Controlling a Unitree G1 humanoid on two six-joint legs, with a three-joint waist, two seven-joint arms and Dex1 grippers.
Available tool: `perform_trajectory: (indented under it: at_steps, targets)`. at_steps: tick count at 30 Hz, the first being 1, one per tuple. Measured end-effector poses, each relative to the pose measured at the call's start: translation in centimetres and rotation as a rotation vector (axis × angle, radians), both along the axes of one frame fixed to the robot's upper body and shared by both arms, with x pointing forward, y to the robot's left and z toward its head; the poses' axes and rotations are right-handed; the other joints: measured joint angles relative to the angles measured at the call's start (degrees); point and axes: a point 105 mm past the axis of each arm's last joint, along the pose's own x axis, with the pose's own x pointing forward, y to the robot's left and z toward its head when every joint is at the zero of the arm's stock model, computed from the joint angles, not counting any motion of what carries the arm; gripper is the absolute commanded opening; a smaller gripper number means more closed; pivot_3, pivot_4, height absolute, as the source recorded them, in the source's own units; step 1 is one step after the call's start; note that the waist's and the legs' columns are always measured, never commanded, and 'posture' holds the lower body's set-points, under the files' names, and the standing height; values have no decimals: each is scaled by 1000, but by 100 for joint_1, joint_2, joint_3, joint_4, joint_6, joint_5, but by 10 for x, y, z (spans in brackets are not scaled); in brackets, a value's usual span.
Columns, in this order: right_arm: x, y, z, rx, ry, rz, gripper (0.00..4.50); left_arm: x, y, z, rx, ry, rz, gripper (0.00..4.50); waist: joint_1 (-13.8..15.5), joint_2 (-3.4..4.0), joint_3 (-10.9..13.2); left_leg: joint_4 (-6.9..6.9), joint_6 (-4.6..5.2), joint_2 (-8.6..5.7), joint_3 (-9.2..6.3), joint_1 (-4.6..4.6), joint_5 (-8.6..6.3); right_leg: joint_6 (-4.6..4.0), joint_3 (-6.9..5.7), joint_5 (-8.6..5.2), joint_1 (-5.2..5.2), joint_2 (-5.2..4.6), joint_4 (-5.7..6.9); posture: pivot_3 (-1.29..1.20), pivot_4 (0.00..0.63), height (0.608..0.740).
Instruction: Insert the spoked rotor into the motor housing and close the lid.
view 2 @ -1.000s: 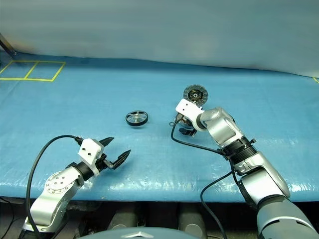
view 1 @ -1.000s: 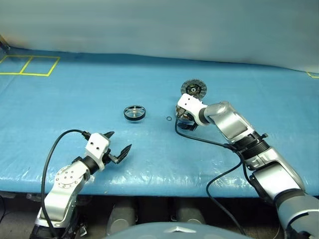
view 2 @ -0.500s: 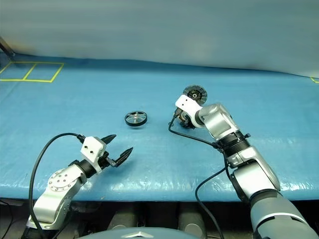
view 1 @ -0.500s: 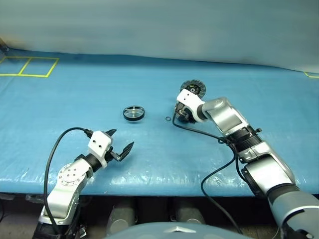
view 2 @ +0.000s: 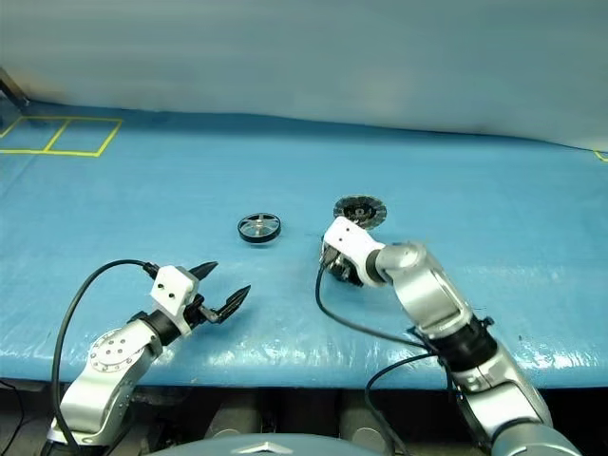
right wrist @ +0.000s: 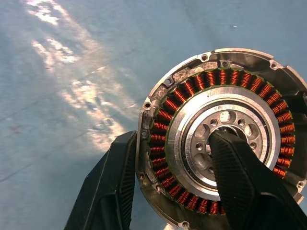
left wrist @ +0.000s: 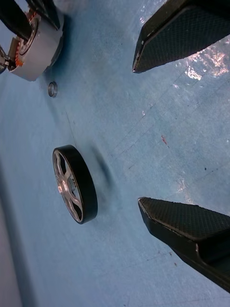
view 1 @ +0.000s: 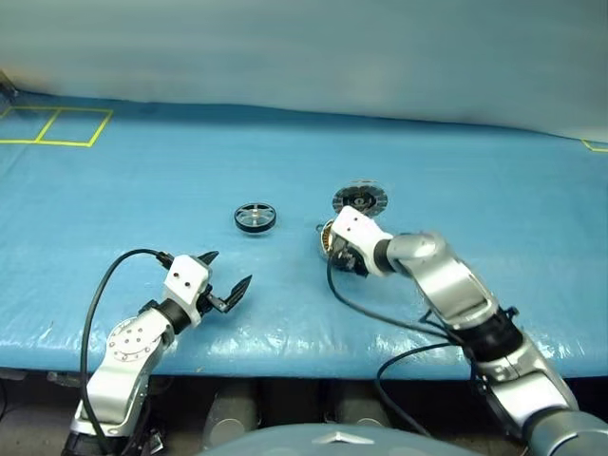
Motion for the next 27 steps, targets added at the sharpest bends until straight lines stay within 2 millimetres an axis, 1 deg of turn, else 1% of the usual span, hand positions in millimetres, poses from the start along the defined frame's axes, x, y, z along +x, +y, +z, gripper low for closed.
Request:
perform_trajectory:
  at_steps: [1,3,7,9,15,17,18,22,23,27]
  targets:
    - [-11,6,-2,18,9,0,1994,0,0,0,-1,-1,-1,4500,1,-9,-7,-1,-2,2,-3,0,0,-9,-3,-5,-1,-1,0,0,150,740]
    - [-24,13,-3,41,19,-3,1994,0,0,0,0,-1,-3,4500,-7,-23,-17,0,-10,8,-5,3,-2,-17,-4,-10,0,-1,0,0,150,740]
    - [-39,24,-4,65,35,0,1994,0,-1,1,-1,-2,-10,4500,-19,-27,-20,1,-14,10,-10,17,-1,-27,-9,-17,-10,-2,0,0,150,740]
    - [-42,28,-5,70,39,-1,1994,1,-1,2,-1,-5,-14,4500,-24,-34,-24,1,-16,13,-11,19,-1,-28,-9,-17,-10,-2,0,0,150,740]
    - [-40,37,-4,79,27,7,1994,4,-3,5,0,-19,-19,4500,-106,-50,-34,2,-25,33,-8,23,5,-33,-7,-16,-8,8,1,0,150,740]
    - [-39,42,-3,86,27,16,2734,4,-3,5,0,-19,-19,4500,-123,-50,-34,1,-34,45,-8,23,10,-44,-10,-13,-8,16,3,0,150,740]
    - [-40,45,-4,95,36,24,2994,4,-3,5,0,-19,-19,4500,-125,-49,-33,0,-39,49,-8,22,13,-49,-11,-12,-9,21,4,0,150,740]
    - [-46,62,-2,135,58,57,4325,3,-3,5,-1,-17,-19,4500,-109,-45,-30,-8,-50,51,-10,15,20,-60,-12,-16,-10,24,19,0,150,740]
    - [-47,64,-1,142,64,60,4453,3,-3,5,-2,-17,-19,4500,-108,-44,-30,-8,-50,51,-9,12,20,-59,-11,-16,-11,23,20,0,150,740]
    - [-47,65,5,158,87,39,4453,3,-3,4,-3,-15,-19,4500,-84,-33,-21,-5,-50,45,-7,0,20,-56,-11,-14,-18,19,19,0,150,740]
